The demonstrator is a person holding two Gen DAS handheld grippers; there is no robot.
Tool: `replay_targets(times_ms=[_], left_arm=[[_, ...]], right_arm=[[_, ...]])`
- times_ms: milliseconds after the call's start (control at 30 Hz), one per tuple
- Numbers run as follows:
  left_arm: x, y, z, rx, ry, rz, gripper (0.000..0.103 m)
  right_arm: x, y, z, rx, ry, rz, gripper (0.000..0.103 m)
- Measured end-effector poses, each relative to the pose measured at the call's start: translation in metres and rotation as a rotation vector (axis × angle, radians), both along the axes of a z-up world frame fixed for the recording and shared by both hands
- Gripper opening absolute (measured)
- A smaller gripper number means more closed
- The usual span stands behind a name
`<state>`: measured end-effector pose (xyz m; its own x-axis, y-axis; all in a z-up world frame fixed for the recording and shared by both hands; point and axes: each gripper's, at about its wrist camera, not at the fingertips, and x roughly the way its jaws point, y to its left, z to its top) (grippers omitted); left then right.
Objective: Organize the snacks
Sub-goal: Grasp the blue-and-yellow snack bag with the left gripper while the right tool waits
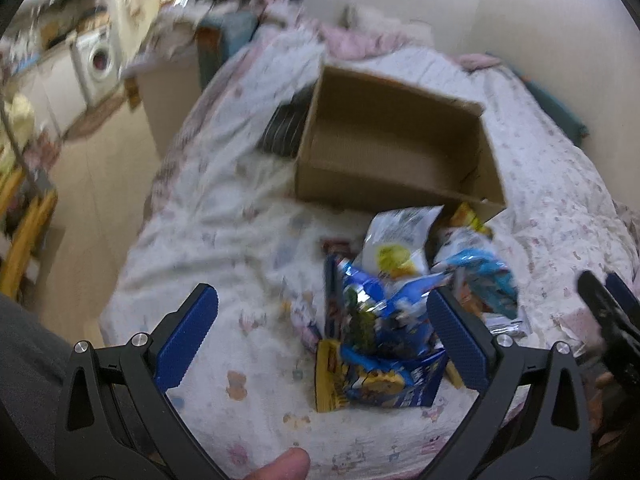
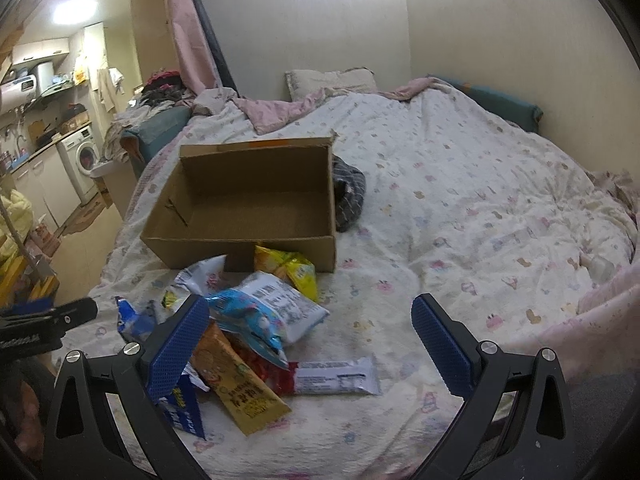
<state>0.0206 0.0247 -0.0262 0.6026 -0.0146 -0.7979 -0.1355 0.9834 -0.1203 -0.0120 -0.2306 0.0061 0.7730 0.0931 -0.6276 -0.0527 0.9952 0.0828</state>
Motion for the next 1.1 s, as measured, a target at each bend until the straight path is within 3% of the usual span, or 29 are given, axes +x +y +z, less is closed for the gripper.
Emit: replay_targets(times_ms=[200, 500, 733, 933, 967, 1033, 1100], left_arm=[[0.005, -0.009, -0.041, -0.064, 0.189, -0.024, 0.103], [-0.001, -0.061, -0.085, -0.013, 0.341, -0.176, 0.103], [0.007, -0.083, -0.104, 0.042, 0.35, -0.16, 0.103], [0.01, -0.081, -0.116, -0.017, 0.356, -0.135, 0.103], [0.009, -0.079, -0.117, -0.034, 0.356, -0.132, 0.101], [0.007, -0.074, -0.119, -0.056, 0.36, -0.136, 0.074], [0.003, -0.073, -0.114, -0.052, 0.353, -0.143, 0.063]], right_arm=[[0.001, -0.021, -0.004, 0.064, 0.038, -0.052, 0.103], [0.006, -0.026, -0.011, 0.112, 0.091, -0.057, 0.103], [0.008, -0.022, -0.012, 0.099, 0.1, -0.048, 0.103], [0.008, -0.021, -0.013, 0.093, 0.106, -0.046, 0.103], [0.008, -0.021, -0.013, 0.093, 0.106, -0.046, 0.103], [0.008, -0.021, -0.014, 0.093, 0.108, -0.049, 0.103], [0.008, -0.021, -0.015, 0.092, 0.11, -0.05, 0.103]])
